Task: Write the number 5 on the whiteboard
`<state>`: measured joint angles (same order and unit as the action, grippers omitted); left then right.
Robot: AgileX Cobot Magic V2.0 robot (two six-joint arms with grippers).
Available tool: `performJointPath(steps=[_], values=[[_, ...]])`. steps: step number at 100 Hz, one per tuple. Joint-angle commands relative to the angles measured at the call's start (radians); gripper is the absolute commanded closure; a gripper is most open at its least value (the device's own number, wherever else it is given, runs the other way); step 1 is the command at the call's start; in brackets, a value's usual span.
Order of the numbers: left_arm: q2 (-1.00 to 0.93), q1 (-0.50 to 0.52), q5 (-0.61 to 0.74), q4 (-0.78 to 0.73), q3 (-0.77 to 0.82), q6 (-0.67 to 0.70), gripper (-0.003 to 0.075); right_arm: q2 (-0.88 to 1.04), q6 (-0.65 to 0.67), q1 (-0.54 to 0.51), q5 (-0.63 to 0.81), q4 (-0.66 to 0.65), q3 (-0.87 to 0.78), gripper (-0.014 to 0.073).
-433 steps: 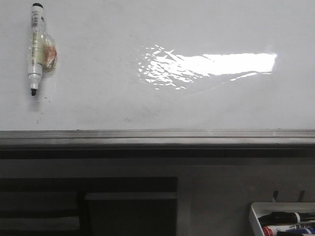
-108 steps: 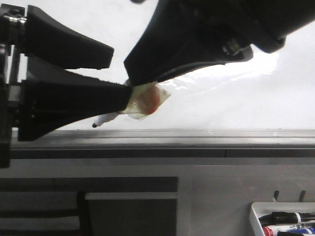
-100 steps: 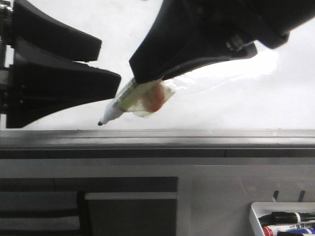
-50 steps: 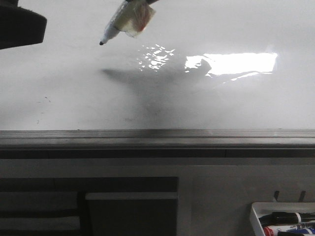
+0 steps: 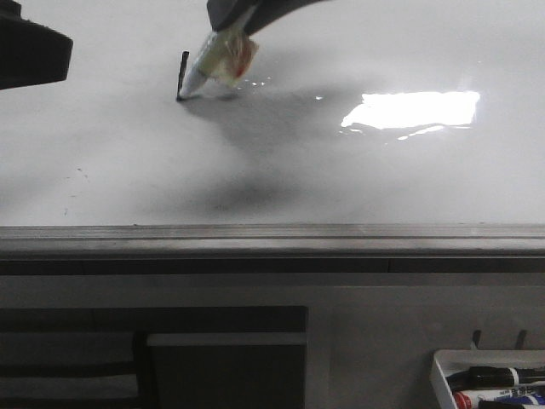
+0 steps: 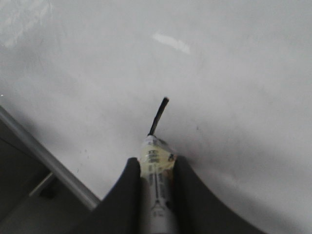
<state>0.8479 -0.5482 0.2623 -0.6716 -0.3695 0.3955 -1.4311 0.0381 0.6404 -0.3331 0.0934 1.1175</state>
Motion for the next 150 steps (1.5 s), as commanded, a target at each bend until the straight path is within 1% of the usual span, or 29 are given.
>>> performJointPath(steps=[1,25,41,57,66,76,85,97,120,150], values=[[-0.009,-0.001,0.057,0.022,-0.028,0.011,0.0302,0.019,-0.011,0.005,0.024,-0.03,-0.028,0.0662],[-0.009,-0.001,0.062,0.017,-0.028,0.011,0.0302,0.087,-0.011,-0.022,0.023,-0.045,-0.033,0.0662],[-0.009,-0.001,0.062,0.017,-0.028,0.011,0.0302,0.109,-0.011,-0.023,-0.055,-0.044,-0.049,0.0662],[-0.009,-0.001,0.062,0.017,-0.028,0.011,0.0302,0.065,-0.011,0.028,0.011,0.003,-0.108,0.0662],[-0.009,-0.001,0.064,0.017,-0.028,0.011,0.0302,0.017,-0.011,0.06,0.066,0.003,-0.072,0.0662],[-0.009,-0.001,0.064,0.017,-0.028,0.011,0.0302,0.003,-0.011,0.066,0.071,0.006,-0.008,0.0662],[-0.009,-0.001,0.064,0.017,-0.028,0.011,0.0302,0.046,-0.011,0.069,0.026,0.024,0.034,0.0662],[-0.009,-0.001,0.062,0.017,-0.028,0.011,0.0302,0.136,-0.011,0.085,0.029,0.008,0.034,0.0662],[-0.009,-0.001,0.063,0.017,-0.028,0.011,0.0302,0.112,-0.011,0.005,0.106,-0.007,0.036,0.0662],[-0.009,-0.001,0.063,0.006,-0.028,0.011,0.0302,0.041,-0.011,-0.011,0.116,-0.007,0.099,0.0662]])
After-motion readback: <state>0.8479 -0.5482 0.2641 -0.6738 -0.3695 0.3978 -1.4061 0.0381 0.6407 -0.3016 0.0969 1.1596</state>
